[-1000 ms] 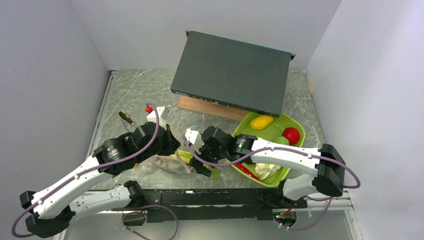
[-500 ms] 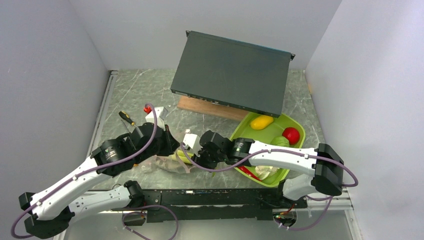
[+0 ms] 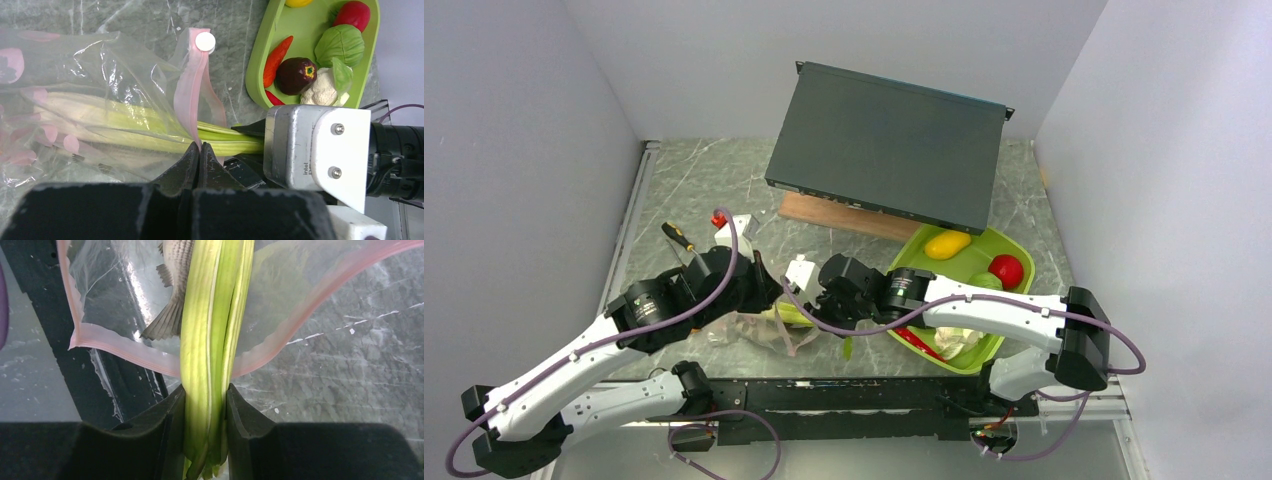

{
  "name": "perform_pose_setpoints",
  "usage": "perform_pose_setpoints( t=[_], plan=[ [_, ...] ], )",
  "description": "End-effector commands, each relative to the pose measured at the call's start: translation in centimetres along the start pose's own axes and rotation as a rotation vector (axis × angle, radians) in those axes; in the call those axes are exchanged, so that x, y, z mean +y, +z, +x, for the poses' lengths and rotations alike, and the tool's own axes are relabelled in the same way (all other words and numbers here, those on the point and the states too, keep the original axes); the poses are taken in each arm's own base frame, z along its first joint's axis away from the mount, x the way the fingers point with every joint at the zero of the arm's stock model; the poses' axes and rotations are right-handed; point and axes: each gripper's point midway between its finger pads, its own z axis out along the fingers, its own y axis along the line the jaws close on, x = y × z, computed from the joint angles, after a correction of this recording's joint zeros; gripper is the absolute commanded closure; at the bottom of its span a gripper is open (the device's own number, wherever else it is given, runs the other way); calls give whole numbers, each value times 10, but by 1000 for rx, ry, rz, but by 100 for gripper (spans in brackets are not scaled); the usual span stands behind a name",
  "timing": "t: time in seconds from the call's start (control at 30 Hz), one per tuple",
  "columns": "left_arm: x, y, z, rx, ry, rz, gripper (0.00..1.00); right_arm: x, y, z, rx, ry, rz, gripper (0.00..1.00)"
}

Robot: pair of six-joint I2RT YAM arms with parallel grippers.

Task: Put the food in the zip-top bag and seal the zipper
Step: Place the fake vegetable in the zipper food storage bag.

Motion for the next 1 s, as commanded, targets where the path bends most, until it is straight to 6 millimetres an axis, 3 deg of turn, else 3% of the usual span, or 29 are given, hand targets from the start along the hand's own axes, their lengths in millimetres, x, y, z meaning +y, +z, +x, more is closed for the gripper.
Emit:
perform_pose_setpoints(
  t=[0.0, 0.13, 0.3, 0.47, 0.63, 0.77, 0.97],
  plan=[
    [-9, -3, -7, -28, -29, 46, 100, 8, -27, -43, -130, 69, -21, 100],
    [-9, -5, -9, -40, -40, 56, 100, -1, -34, -69, -264, 203, 28, 100],
    [-13, -9, -12, -54, -55, 77, 100, -5, -27, -91, -396, 367, 40, 100],
    [-16, -13, -14, -68, -76, 99, 100, -9, -23, -101, -521, 435, 39, 100],
    [-23, -20, -18, -78, -92, 150, 100, -18, -37, -116, -672, 438, 55, 100],
    [-38, -27, -19, -72, -104, 233, 100, -17, -38, -127, -681, 415, 29, 100],
    [-63, -33, -18, -25, -145, 340, 100, -30, -57, -119, -705, 479, 105, 100]
  ],
)
